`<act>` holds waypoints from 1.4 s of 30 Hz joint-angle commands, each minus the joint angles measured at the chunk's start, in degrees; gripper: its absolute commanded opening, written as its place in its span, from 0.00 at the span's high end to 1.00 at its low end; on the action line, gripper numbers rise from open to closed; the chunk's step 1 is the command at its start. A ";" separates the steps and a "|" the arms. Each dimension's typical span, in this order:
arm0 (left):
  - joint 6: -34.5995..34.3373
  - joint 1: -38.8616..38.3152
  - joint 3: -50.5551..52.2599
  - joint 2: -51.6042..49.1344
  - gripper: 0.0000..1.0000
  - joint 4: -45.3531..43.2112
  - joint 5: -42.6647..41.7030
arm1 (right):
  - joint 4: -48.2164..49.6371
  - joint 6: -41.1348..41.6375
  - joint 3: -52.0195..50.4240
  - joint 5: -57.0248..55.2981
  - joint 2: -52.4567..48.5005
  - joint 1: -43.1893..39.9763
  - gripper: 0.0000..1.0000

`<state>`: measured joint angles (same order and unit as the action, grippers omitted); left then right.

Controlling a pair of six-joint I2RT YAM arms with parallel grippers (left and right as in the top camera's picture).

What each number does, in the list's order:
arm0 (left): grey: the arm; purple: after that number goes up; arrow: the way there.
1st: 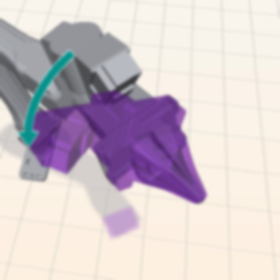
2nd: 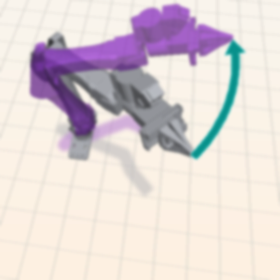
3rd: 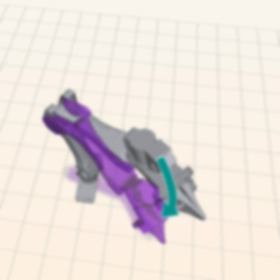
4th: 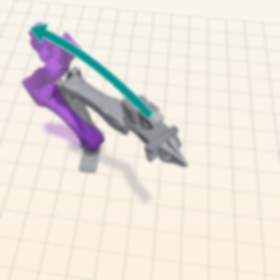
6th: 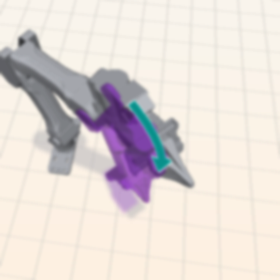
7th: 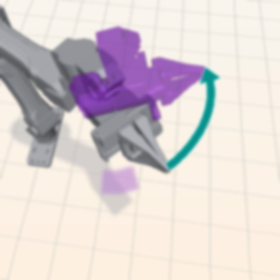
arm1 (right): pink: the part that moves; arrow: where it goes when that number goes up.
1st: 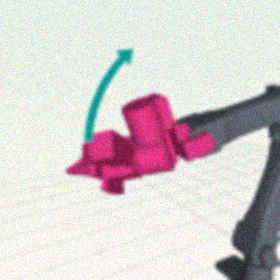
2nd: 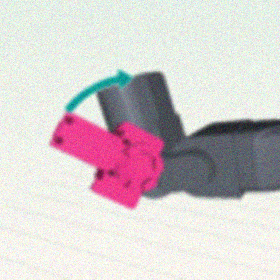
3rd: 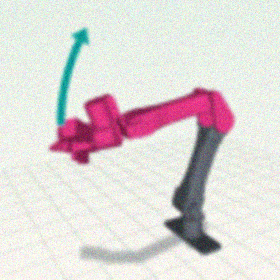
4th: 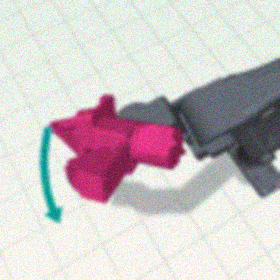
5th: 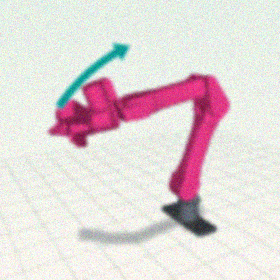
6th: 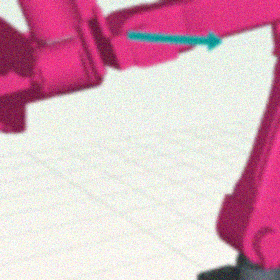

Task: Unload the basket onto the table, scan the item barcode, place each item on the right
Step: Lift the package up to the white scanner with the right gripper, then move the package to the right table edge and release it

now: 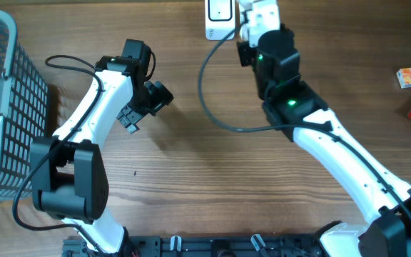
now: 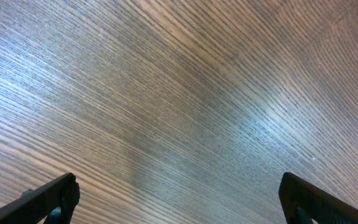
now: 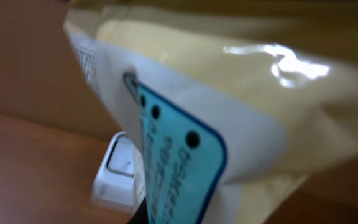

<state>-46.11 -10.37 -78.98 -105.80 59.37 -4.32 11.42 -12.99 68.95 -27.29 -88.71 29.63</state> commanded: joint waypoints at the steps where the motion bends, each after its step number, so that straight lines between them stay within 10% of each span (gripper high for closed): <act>1: 0.92 0.04 -0.55 0.37 0.00 0.04 0.37 | 14.27 -19.43 1.22 -12.92 -8.11 1.62 0.95; 10: 0.92 0.04 -0.55 0.37 0.00 0.04 0.35 | 66.38 -50.75 3.54 3.48 -38.99 2.19 0.96; 31: 0.92 0.04 -0.55 0.37 0.00 0.04 0.37 | 57.18 -59.65 7.74 13.44 -44.92 0.28 0.95; 42: 0.92 0.04 -0.55 0.37 0.00 0.04 0.37 | 53.31 -44.02 7.72 -29.53 -44.92 -25.59 0.96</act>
<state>-46.09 -10.37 -78.98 -105.80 59.37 -4.32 68.36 -66.35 75.29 -39.09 -133.53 12.32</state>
